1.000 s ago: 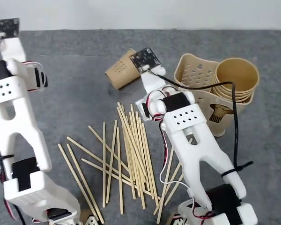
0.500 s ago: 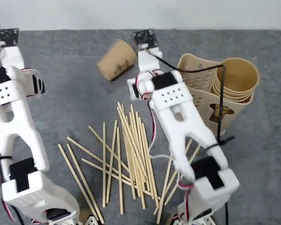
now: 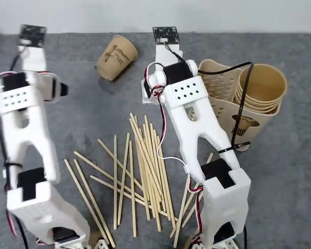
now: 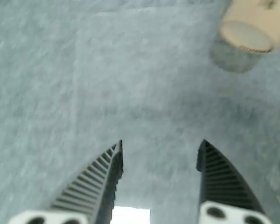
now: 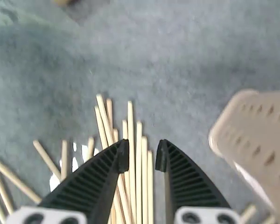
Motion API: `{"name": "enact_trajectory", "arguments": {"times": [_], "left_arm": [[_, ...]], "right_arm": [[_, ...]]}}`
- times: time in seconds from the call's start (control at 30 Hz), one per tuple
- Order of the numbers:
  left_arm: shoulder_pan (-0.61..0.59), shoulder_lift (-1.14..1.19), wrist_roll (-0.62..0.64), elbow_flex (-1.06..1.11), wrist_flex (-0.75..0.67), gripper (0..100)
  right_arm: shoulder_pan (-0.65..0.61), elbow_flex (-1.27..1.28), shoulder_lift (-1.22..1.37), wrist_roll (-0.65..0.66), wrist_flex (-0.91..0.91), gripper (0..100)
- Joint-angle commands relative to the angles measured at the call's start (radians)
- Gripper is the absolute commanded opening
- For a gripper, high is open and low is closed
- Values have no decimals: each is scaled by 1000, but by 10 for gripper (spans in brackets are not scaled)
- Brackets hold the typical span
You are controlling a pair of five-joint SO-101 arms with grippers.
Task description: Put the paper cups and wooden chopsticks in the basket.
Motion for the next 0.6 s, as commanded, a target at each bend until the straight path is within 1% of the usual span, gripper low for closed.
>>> {"name": "enact_trajectory", "arguments": {"times": [0.0,0.07,0.13,0.23,0.37,0.5,0.57], "left_arm": [[64,37,-8,-65,-66,261],[98,95,-8,-150,-49,261],[126,166,-8,-271,2,261],[170,304,-17,-506,104,261],[221,512,-66,-868,247,261],[265,715,-78,-1193,316,299],[284,801,-84,-1303,324,303]], "right_arm": [[-12,-58,-114,11,120,118],[-10,-57,-159,58,197,118],[-5,-52,-200,89,265,118],[33,12,-268,100,266,117],[71,106,-360,101,265,118],[93,166,-449,101,265,118],[105,201,-486,101,265,118]]}}
